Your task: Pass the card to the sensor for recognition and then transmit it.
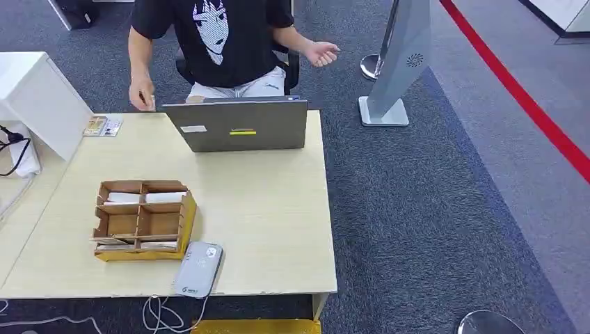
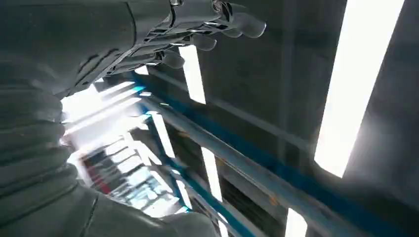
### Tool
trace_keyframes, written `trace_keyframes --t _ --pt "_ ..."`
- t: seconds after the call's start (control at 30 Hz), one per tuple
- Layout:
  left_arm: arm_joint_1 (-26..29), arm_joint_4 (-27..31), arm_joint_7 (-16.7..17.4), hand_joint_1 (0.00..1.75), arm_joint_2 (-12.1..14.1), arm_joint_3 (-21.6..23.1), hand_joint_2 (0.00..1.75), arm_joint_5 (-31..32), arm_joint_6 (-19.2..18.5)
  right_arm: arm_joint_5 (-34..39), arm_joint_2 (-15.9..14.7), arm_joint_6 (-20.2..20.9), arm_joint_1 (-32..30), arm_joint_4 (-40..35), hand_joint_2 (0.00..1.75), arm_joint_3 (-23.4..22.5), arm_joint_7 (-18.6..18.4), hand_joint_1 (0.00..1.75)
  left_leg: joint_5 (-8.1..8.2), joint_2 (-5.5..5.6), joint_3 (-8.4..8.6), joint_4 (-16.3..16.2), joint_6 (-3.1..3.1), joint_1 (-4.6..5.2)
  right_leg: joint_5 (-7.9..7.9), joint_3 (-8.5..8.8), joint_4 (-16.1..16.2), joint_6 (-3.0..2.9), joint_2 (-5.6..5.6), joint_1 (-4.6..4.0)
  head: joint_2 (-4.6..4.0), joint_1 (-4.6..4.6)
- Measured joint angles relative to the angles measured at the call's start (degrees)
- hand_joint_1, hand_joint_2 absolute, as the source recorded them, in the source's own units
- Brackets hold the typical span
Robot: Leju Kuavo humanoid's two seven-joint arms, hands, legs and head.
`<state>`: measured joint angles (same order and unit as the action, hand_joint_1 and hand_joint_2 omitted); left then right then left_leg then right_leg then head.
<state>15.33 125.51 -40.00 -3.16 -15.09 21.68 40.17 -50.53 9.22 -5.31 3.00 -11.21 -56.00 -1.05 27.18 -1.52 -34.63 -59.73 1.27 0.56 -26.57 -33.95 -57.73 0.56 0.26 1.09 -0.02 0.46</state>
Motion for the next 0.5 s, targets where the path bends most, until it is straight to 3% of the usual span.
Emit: trace_keyframes --t 0.1,0.23,0.37,0.5 --pt "6.3 2.2 0.0 0.00 -6.8 -4.7 1.75 -15.1 -2.2 1.7 0.5 -1.7 -0.2 0.0 1.75 -1.7 -0.2 0.00 0.03 0.22 0.04 0.0 0.03 -0.01 -0.22 0.09 0.0 0.14 -0.12 -0.01 0.00 0.02" --pt "10.4 -1.3 0.0 0.00 -11.9 -9.7 1.75 -27.6 -6.8 1.7 0.9 -3.1 -0.5 0.0 1.75 -2.9 -0.7 0.00 0.03 0.35 0.10 0.0 0.03 -0.01 -0.26 0.12 0.0 0.09 -0.27 0.00 0.00 -0.02" --pt "10.6 -10.4 0.0 0.00 -14.7 -14.7 1.75 -33.1 -4.7 1.1 0.9 -4.3 -0.8 0.0 1.75 -3.3 -0.3 0.00 0.03 0.33 0.19 0.0 0.02 -0.03 -0.25 0.27 0.0 0.04 -0.25 -0.01 0.00 -0.09" --pt "6.8 -27.1 -0.1 0.00 -16.1 -19.9 1.75 -36.0 -3.9 0.7 0.9 -4.7 -0.8 -0.1 1.75 -3.5 2.2 0.00 0.02 0.41 0.25 0.0 0.03 -0.01 -0.28 0.38 0.0 0.07 -0.32 0.01 0.00 -0.09"
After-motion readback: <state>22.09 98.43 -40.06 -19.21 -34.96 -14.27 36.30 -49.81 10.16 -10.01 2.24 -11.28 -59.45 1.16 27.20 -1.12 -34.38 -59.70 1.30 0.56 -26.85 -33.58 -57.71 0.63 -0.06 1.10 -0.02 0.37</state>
